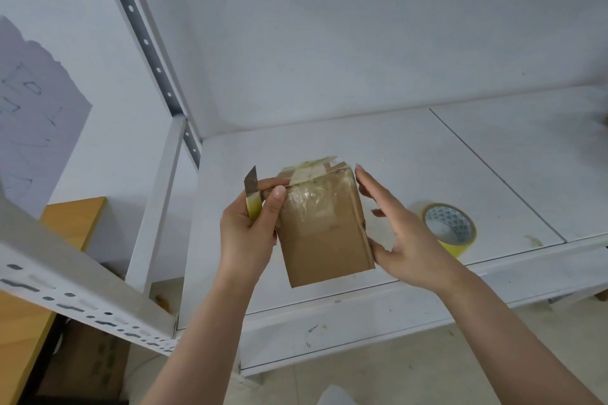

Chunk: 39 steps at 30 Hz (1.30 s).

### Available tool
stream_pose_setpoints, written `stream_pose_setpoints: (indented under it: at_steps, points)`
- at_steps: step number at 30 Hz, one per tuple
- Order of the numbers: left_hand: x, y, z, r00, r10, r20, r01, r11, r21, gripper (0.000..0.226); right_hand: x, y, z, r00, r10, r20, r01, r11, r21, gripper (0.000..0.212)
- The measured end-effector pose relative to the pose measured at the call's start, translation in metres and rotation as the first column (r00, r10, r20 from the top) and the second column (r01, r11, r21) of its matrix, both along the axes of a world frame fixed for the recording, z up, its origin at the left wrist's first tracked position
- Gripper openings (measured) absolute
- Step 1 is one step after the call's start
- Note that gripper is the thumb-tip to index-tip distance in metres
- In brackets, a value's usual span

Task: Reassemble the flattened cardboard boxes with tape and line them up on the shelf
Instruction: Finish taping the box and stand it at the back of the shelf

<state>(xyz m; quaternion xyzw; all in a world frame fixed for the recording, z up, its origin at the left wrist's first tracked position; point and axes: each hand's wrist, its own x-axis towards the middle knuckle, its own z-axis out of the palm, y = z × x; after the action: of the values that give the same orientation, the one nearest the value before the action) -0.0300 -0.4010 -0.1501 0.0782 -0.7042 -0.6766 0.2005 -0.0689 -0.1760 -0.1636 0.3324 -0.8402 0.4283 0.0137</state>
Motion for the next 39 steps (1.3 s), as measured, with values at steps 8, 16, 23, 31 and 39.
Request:
stream_pose_setpoints:
  at_steps: [8,16,23,31,39]
  points:
    - [-0.004,0.001,0.004,0.999,-0.045,0.025,0.043,0.996,0.072,0.02,-0.004,-0.005,0.006,1.0,-0.009,-0.014,0.01,0.999,0.052,0.128]
    - [-0.014,-0.019,0.024,0.991,-0.065,0.117,0.05,0.991,0.127,0.042,-0.006,-0.008,0.006,0.86,-0.418,-0.293,0.392,0.908,-0.146,0.029]
    - [-0.018,-0.021,0.014,0.98,0.095,0.174,-0.076,0.991,-0.112,0.046,-0.022,-0.012,0.038,0.756,-0.546,-0.362,0.609,0.789,0.082,0.021]
    - [-0.011,-0.022,-0.035,0.919,0.13,0.372,-0.007,0.95,-0.314,0.02,-0.044,-0.022,0.019,0.776,-0.588,0.23,0.452,0.772,0.448,0.052]
    - [-0.008,0.001,-0.044,0.895,-0.106,0.434,0.333,0.805,-0.491,0.016,-0.034,-0.01,0.006,0.77,-0.589,0.247,0.333,0.7,0.631,0.057]
